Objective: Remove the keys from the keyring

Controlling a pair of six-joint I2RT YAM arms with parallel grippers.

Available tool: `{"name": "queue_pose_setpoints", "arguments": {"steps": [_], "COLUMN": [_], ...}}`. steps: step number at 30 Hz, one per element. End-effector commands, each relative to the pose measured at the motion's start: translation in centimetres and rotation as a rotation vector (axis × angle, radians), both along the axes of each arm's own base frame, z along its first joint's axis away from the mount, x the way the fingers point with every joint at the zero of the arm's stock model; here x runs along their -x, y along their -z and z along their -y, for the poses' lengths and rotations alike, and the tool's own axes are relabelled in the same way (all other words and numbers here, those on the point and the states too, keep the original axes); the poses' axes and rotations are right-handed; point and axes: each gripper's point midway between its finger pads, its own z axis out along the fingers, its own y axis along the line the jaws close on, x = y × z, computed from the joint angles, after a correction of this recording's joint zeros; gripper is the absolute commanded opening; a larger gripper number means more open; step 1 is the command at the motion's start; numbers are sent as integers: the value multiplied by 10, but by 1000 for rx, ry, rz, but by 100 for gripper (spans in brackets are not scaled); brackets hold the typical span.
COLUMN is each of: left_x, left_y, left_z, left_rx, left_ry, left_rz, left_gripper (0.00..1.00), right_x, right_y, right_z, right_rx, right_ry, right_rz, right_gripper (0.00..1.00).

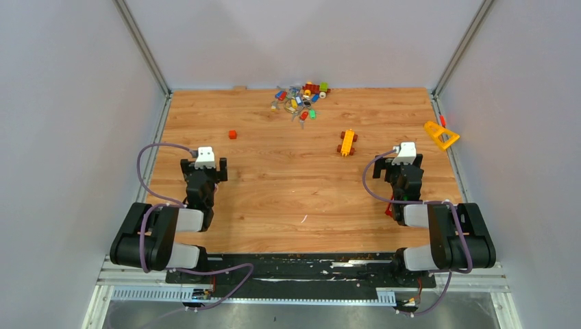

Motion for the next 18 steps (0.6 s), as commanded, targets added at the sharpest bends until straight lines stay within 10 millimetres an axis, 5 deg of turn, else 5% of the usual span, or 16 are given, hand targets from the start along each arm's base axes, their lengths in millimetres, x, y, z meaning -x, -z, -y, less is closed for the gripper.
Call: {"name": "queue_pose_setpoints", "arguments": {"steps": [1, 7, 10, 18], "left_x": [4, 2, 0, -14], "left_y": [-24, -39, -44, -81], "left_z": [-8, -16, -22, -7], "left_rx": [14, 37, 81, 237], "left_ry": [-49, -123, -193, -195], "left_rz": [94, 49, -24, -105], "left_gripper": [100, 100, 100, 100], "right_x": [-5, -12, -25, -58], "right_y": [-17, -27, -32, -79], "right_z": [-1, -4, -9, -35], "right_rx": [-6, 4, 1, -144], "right_ry": [-3, -29, -54, -137], "right_rz": [65, 81, -49, -120], "right_gripper": [100, 100, 100, 100]}}
